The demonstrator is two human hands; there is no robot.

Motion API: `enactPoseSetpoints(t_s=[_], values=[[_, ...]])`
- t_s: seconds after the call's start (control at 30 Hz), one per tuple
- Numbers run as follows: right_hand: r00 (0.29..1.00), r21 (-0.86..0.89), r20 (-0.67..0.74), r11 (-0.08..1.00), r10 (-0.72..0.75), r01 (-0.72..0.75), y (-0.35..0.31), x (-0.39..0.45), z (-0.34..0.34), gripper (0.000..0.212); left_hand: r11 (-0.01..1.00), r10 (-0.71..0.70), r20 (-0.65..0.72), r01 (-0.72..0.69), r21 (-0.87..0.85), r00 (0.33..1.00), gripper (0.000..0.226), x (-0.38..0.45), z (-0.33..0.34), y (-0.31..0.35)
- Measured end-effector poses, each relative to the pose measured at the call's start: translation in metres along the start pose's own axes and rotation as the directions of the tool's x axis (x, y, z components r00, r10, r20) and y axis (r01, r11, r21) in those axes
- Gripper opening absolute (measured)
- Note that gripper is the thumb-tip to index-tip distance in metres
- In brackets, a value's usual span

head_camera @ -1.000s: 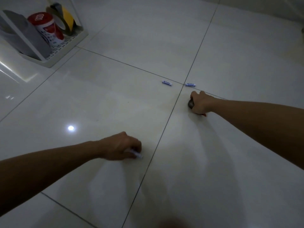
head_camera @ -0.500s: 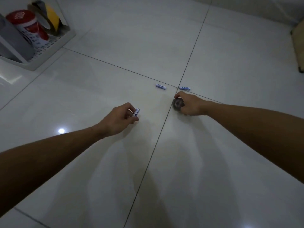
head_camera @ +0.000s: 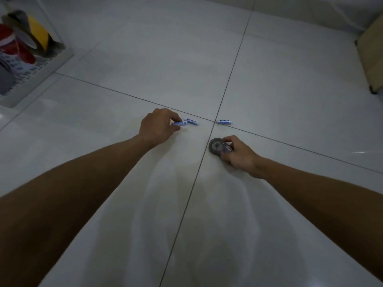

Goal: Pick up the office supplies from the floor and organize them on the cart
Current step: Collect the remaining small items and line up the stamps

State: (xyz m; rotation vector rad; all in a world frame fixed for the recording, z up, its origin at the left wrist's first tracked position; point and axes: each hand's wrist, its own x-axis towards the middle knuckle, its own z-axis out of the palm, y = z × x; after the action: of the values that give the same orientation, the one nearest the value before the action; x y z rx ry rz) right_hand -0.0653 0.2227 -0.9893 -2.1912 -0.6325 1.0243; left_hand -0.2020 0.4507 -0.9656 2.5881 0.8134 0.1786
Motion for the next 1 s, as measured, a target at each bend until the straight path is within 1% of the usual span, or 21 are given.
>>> enactPoseSetpoints(t_s=[0.07, 0.23, 0.37, 0.43, 0.5, 0.57, 0.63, 0.67, 0.73, 0.83, 0.9, 1.0], values=[[1.0, 0.022, 0.016, 1.0, -0.008, 0.007, 0.0, 0.006, 0.0, 0.045, 1.0, -0.016, -0.005, 0.015, -0.018, 1.0, 0.021, 0.016, 0.01, 0.001], [0.999, -0.013, 0.033, 0.999, -0.033, 0.033, 0.001, 0.012, 0.003, 0.046, 0.992, 0.128, 0.012, -0.128, -0.003, 0.992, 0.023, 0.046, 0.019, 0.009], [0.999, 0.019, 0.019, 0.999, -0.042, 0.041, 0.003, 0.012, 0.001, 0.046, 0.97, 0.214, 0.163, -0.229, 0.084, 0.963, 0.025, 0.057, 0.032, 0.015], [0.999, 0.026, 0.018, 0.998, -0.05, 0.05, 0.004, 0.011, 0.002, 0.046, 0.963, 0.226, 0.185, -0.249, 0.106, 0.956, 0.022, 0.06, 0.041, 0.018], [0.998, 0.018, 0.016, 0.998, -0.058, 0.057, 0.004, 0.01, 0.003, 0.046, 0.973, 0.217, 0.143, -0.225, 0.048, 0.966, 0.019, 0.061, 0.048, 0.021], [0.998, 0.007, 0.016, 0.998, -0.06, 0.06, 0.004, 0.009, 0.003, 0.046, 0.983, 0.157, 0.044, -0.152, -0.099, 0.987, 0.022, 0.061, 0.054, 0.032], [0.998, 0.003, 0.02, 0.998, -0.063, 0.063, 0.003, 0.009, 0.003, 0.046, 0.967, 0.133, -0.03, -0.137, -0.215, 0.991, 0.027, 0.063, 0.059, 0.052], [0.998, -0.006, 0.024, 0.998, -0.065, 0.065, 0.003, 0.01, 0.003, 0.047, 0.956, 0.15, -0.036, -0.154, -0.251, 0.988, 0.028, 0.065, 0.062, 0.064], [0.997, -0.029, 0.034, 0.997, -0.072, 0.073, 0.002, 0.011, 0.003, 0.048, 0.939, 0.215, 0.0, -0.207, -0.276, 0.977, 0.025, 0.07, 0.065, 0.085], [0.996, -0.048, 0.037, 0.995, -0.083, 0.085, 0.001, 0.01, 0.003, 0.048, 0.939, 0.323, 0.099, -0.305, -0.162, 0.941, 0.021, 0.081, 0.074, 0.105], [0.995, -0.047, 0.047, 0.995, -0.082, 0.085, 0.002, 0.01, 0.002, 0.049, 0.938, 0.347, 0.15, -0.34, -0.073, 0.926, 0.023, 0.086, 0.08, 0.109], [0.995, -0.032, 0.05, 0.995, -0.09, 0.092, 0.002, 0.01, 0.002, 0.05, 0.931, 0.348, 0.174, -0.361, 0.051, 0.921, 0.021, 0.088, 0.087, 0.106]])
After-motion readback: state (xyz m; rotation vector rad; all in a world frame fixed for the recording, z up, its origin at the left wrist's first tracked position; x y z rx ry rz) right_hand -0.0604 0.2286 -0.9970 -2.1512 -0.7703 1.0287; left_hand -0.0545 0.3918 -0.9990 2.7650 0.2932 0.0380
